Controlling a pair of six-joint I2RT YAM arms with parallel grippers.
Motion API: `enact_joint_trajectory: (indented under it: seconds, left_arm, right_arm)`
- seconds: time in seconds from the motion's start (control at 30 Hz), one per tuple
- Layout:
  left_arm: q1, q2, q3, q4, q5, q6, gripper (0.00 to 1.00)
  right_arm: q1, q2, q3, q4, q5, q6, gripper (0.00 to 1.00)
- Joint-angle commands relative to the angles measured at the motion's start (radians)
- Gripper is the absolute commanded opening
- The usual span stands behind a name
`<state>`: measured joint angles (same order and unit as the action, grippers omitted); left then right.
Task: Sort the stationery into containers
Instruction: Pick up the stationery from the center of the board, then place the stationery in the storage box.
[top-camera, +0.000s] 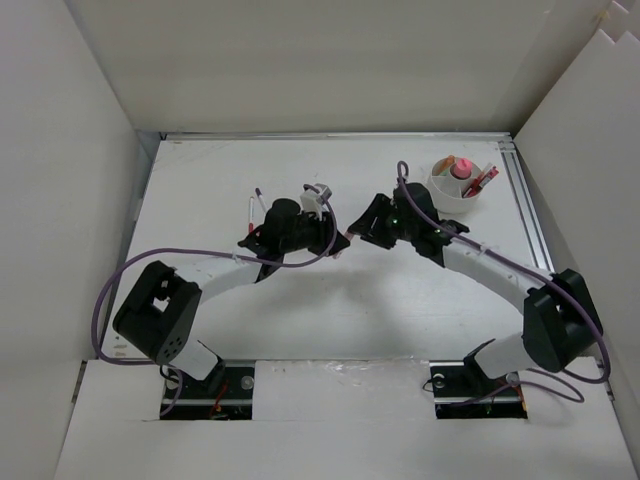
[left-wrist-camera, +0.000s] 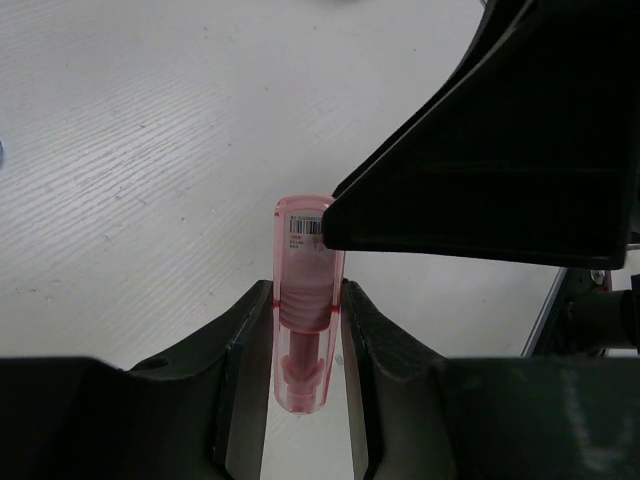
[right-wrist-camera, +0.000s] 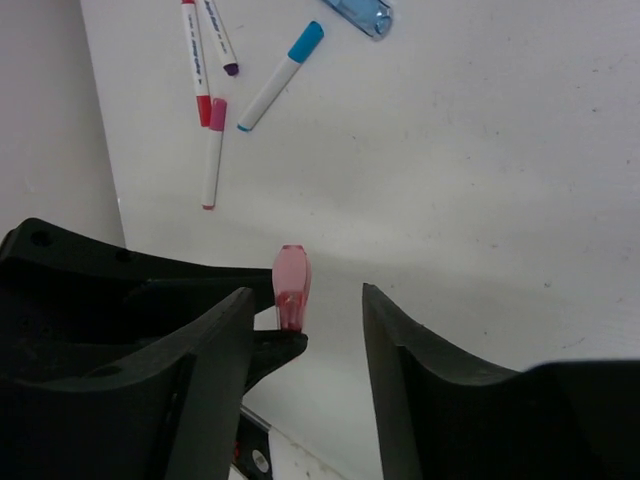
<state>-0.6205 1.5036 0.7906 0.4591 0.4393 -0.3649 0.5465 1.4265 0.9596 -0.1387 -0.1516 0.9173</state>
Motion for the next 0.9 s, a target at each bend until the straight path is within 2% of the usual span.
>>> enact_joint_trajectory:
  seconds: [0.0,0.07,0.2,0.23,0.4,0.47,0.53,0.57,0.7,0.77,0.87]
  left_arm:
    - [0.001,-0.026,-0.014,0.07,0.042,-0.005,0.0]
    - [0.001,-0.026,-0.024,0.07,0.052,0.004,0.0]
    - [0.001,-0.026,-0.024,0.079,0.061,0.004,0.0]
    - [0.001,-0.026,-0.024,0.079,0.061,0.004,0.0]
    - [0.001,-0.026,-0.024,0.088,0.061,0.004,0.05]
    - [0.001,-0.026,-0.024,0.099,0.052,0.004,0.16]
    - [0.001,-0.037,-0.033,0.108,0.052,0.004,0.29]
    - [0.001,-0.037,-0.033,0.108,0.052,0.004,0.46]
    - [0.001,-0.077,-0.043,0.118,0.052,0.004,0.8]
    - [0.001,-0.111,-0.057,0.145,0.052,0.004,0.85]
    - [0.001,-0.129,-0.067,0.145,0.042,0.004,0.86]
  right_arm:
    - [0.017,0.031,0.042,0.076,-0.022,0.017,0.51]
    - [0.017,0.04,0.042,0.086,-0.032,0.026,0.48]
    - [0.017,0.058,0.051,0.097,-0.042,0.035,0.37]
    - [0.017,0.058,0.051,0.097,-0.051,0.035,0.28]
    - [0.017,0.068,0.051,0.097,-0.051,0.048,0.13]
    - [-0.005,0.058,0.051,0.097,-0.042,0.057,0.06]
    - [-0.017,0.058,0.051,0.097,-0.042,0.057,0.05]
    - [-0.032,0.049,0.051,0.097,-0.042,0.057,0.05]
    - [-0.098,0.028,0.086,0.097,-0.022,0.066,0.04]
    - [-0.138,0.019,0.117,0.077,0.009,0.066,0.04]
    - [-0.236,0.018,0.204,0.024,0.041,0.066,0.02]
